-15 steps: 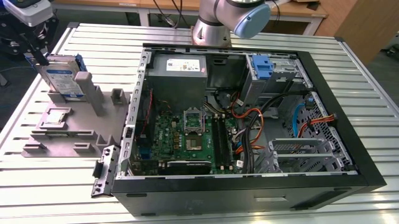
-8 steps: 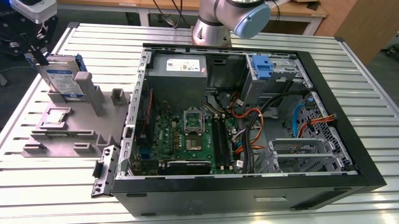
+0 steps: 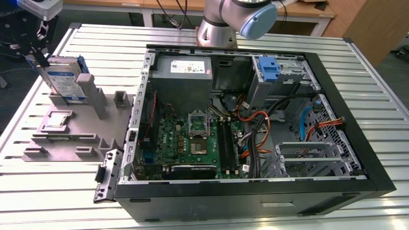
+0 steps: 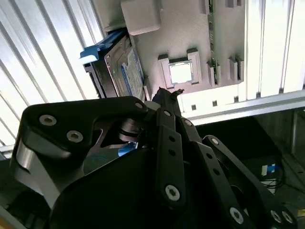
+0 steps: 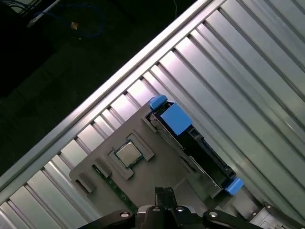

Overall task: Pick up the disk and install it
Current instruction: 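Pick up the disk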

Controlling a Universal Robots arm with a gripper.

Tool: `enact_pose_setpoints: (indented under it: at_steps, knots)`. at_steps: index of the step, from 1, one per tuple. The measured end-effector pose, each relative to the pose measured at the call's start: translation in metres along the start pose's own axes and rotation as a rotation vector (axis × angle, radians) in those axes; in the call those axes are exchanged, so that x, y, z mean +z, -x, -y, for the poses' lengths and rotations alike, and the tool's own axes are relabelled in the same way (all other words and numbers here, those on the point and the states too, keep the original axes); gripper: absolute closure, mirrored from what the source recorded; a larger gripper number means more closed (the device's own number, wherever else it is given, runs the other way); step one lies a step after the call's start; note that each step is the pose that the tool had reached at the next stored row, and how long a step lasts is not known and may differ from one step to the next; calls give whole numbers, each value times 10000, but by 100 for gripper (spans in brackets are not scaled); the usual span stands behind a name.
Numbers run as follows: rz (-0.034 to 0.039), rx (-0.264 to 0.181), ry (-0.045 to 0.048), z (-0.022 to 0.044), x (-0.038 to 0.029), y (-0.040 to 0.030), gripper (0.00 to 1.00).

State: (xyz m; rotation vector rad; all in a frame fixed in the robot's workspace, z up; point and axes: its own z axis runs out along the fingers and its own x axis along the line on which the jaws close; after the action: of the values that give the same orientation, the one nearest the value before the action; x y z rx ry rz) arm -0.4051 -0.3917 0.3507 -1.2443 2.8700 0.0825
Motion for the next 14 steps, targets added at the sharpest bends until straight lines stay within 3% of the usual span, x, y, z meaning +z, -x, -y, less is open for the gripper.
enact_pose_setpoints:
  at_steps: [14]
  knots:
    - [-112, -2569, 83, 1, 14, 0, 90]
